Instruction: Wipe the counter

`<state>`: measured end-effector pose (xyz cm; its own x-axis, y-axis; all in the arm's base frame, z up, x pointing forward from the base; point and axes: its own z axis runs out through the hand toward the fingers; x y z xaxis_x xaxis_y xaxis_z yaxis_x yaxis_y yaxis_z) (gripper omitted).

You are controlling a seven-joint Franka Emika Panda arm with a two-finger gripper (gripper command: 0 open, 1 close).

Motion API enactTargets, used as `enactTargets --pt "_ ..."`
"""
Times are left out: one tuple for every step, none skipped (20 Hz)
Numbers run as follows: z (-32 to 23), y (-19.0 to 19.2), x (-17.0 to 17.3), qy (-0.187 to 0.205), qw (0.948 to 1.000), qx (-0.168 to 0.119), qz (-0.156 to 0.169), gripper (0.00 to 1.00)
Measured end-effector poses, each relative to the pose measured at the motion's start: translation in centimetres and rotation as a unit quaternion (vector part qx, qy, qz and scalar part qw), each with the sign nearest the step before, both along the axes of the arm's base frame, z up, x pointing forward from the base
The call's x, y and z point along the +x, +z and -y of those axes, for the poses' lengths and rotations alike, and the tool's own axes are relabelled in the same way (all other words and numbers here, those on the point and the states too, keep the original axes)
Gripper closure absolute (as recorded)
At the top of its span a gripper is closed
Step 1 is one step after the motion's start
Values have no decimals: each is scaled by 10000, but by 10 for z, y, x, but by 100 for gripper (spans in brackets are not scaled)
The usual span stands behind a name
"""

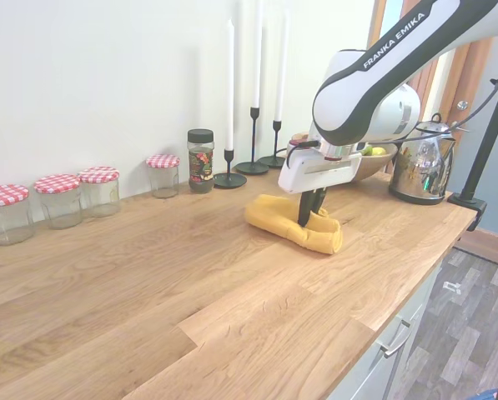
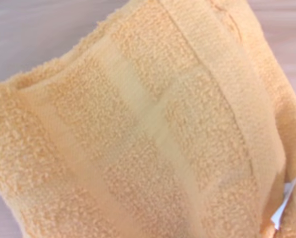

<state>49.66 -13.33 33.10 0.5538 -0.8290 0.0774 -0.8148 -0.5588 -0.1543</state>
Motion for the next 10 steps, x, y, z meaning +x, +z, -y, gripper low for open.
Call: enactTargets --pt "18 -1 -5 -83 10000 16 13 100" --pt "34 -1 -10 -150 9999 24 29 100" --pt "46 -1 -15 -207 9998 45 49 100" --pt "58 -2 -19 -272 9996 80 74 100" --pt "68 -2 -23 -324 9994 117 99 100" --pt "77 -2 -27 -372 9991 150 124 100" --pt "85 -3 -31 -420 9989 172 142 100" --pt "92 -3 -34 -461 9986 185 157 100" --pt "99 -3 -38 -498 9984 193 169 100" --pt "104 -3 -40 -537 9982 196 179 100"
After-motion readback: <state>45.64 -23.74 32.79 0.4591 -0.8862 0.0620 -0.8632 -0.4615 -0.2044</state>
